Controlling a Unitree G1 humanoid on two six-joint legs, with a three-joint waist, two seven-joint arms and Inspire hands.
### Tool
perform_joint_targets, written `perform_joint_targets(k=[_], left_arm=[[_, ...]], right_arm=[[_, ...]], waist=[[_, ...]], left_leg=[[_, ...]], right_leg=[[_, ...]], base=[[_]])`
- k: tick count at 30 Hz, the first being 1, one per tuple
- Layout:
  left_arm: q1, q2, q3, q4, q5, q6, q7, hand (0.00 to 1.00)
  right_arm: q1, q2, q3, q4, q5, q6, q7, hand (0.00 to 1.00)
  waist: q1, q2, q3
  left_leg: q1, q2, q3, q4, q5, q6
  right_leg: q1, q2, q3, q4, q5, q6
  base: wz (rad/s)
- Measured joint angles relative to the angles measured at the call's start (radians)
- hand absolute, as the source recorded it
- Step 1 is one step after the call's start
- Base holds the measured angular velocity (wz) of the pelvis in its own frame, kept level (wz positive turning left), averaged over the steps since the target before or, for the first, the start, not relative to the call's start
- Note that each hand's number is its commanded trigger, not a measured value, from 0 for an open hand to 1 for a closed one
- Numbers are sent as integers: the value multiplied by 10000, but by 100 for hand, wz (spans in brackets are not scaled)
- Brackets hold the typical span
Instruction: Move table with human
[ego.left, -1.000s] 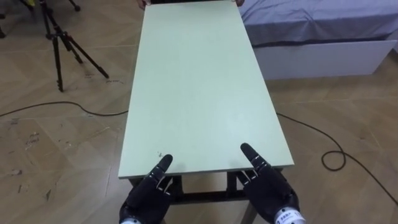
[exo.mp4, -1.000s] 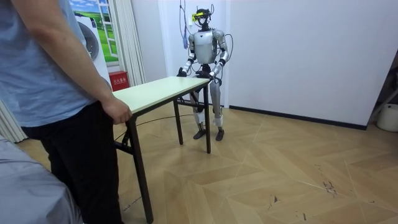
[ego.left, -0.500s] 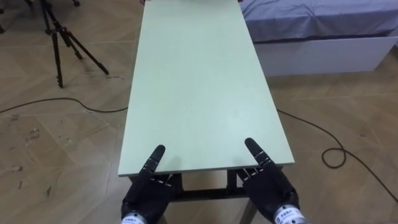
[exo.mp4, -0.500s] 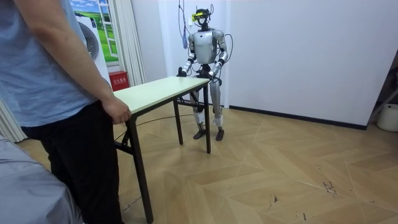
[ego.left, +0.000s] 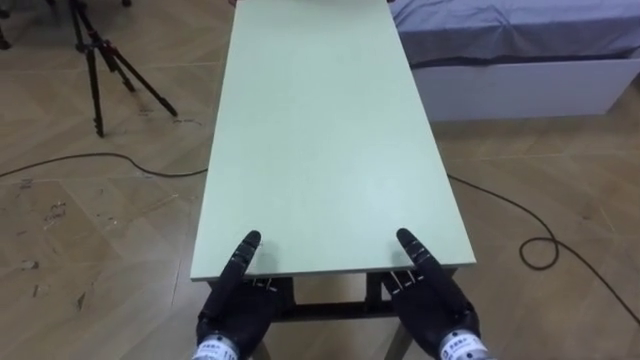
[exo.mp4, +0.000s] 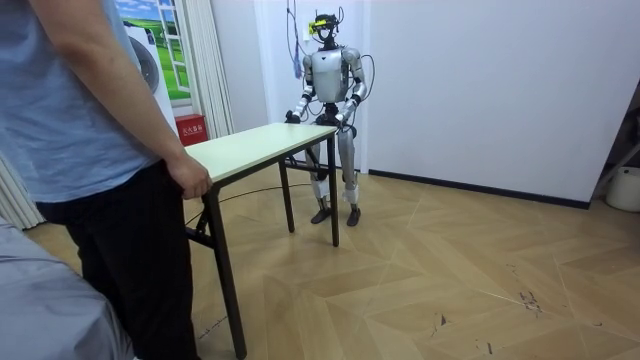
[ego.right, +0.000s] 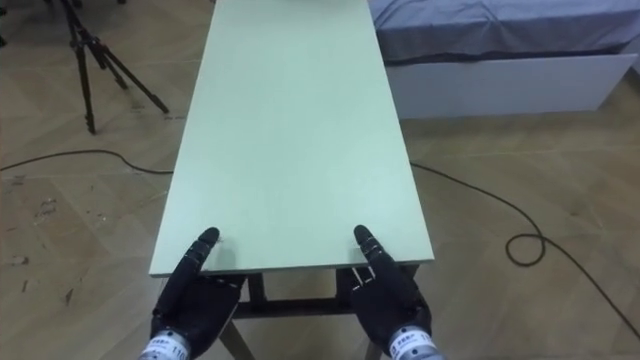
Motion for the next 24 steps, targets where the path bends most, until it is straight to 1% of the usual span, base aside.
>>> perform_joint_targets(k=[3, 5, 8, 24], left_arm=[[39, -31, -3, -39, 10, 41, 25, 100], [44, -15, -1, -48, 269, -1, 39, 100], [44, -23, -2, -49, 369, -1, 40, 100], [39, -117, -2, -52, 570, -58, 116, 100]], right_arm=[[3, 6, 3, 1, -13, -2, -95, 100], [17, 5, 19, 1, 0, -2, -95, 100], [22, 7, 22, 1, -78, -21, -134, 100], [10, 85, 7, 25, -182, -132, -172, 100]], waist=[[86, 5, 7], [175, 4, 8], [203, 0, 10], [158, 3, 39]], left_leg=[[8, -3, -27, -12, 0, 0], [15, -6, -27, -11, 0, 0], [16, -9, -27, -18, -1, 0], [-37, -6, 12, -23, -1, 0]], right_leg=[[1, -6, -6, -39, -2, 3], [1, -8, 8, -50, -5, 9], [2, -10, 10, -58, -9, 15], [25, -12, -67, -190, -14, 30]], base=[[-6], [-5], [0], [1]])
